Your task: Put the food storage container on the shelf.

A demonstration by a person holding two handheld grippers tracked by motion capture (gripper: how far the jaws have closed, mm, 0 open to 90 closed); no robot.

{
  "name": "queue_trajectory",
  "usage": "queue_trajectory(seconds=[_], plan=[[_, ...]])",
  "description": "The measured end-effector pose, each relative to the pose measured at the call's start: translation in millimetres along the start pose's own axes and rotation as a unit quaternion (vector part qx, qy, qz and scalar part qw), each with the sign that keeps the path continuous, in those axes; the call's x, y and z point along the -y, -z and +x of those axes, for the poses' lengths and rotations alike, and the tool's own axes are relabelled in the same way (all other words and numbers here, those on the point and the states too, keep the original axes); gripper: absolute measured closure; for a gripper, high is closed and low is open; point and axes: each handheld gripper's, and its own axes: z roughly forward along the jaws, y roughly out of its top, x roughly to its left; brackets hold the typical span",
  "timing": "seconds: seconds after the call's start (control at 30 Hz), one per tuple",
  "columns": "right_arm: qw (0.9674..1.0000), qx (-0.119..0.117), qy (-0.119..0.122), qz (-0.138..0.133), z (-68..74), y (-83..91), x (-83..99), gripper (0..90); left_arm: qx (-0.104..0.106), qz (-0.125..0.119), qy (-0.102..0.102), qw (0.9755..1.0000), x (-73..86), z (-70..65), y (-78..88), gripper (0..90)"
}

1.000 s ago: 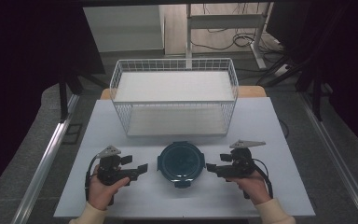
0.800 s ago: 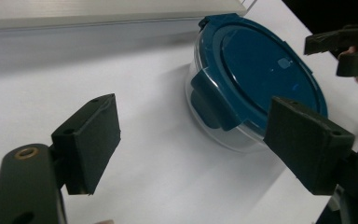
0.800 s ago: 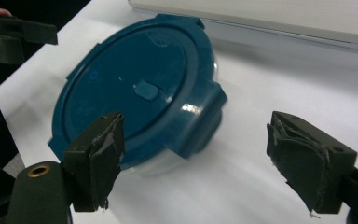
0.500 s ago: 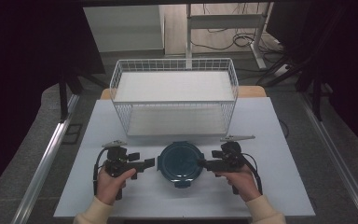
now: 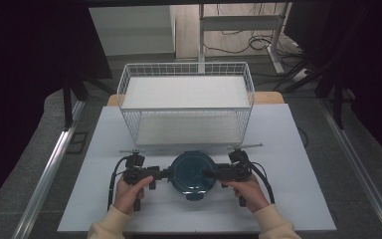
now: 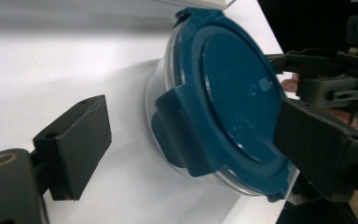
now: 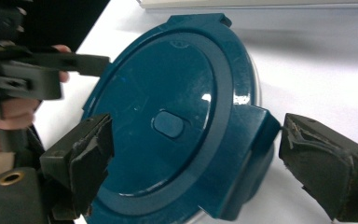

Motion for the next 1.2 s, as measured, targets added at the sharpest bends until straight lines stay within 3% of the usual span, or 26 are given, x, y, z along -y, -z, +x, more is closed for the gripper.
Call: queue_trajectory(seconds=[0.23,0.43,0.57,0.63,0.77,0.87,1.13,1.2], plan=[[0.9996,-0.003,-0.024,0.015,-4.2,-12.6,5.1,8.9,0.034,0.017,0.001,0.9993,2.0,1.5,-15.0,11.2],[0.9989,-0.013,-0.038,0.025,-5.0,-19.9,8.1,9.2,0.047,0.037,0.016,0.9981,3.8,5.6,-31.4,13.3],[0.9984,-0.018,-0.049,0.02,-6.0,-21.1,9.2,12.1,0.05,0.05,0.032,0.997,5.5,4.1,-34.6,15.7],[0.9984,-0.016,-0.049,0.02,-5.6,-20.9,9.8,12.9,0.056,0.045,0.037,0.9967,7.3,2.3,-34.4,18.3],[0.9969,-0.013,-0.077,0.015,-5.9,-19.8,11.3,15.1,0.059,0.043,0.052,0.996,9.1,3.6,-32.0,22.5],[0.9957,-0.02,-0.088,0.018,-7.8,-17.8,12.9,17.4,0.054,0.037,0.049,0.9966,9.0,2.6,-28.9,28.2],[0.9926,-0.044,-0.112,0.012,-17.2,-8.6,13.8,29.5,0.051,0.036,0.053,0.9967,9.3,1.0,-28.2,28.9],[0.9923,-0.047,-0.115,0.009,-17.0,-7.3,13.7,30.9,0.046,0.037,0.045,0.9972,9.6,-1.7,-26.1,29.5]])
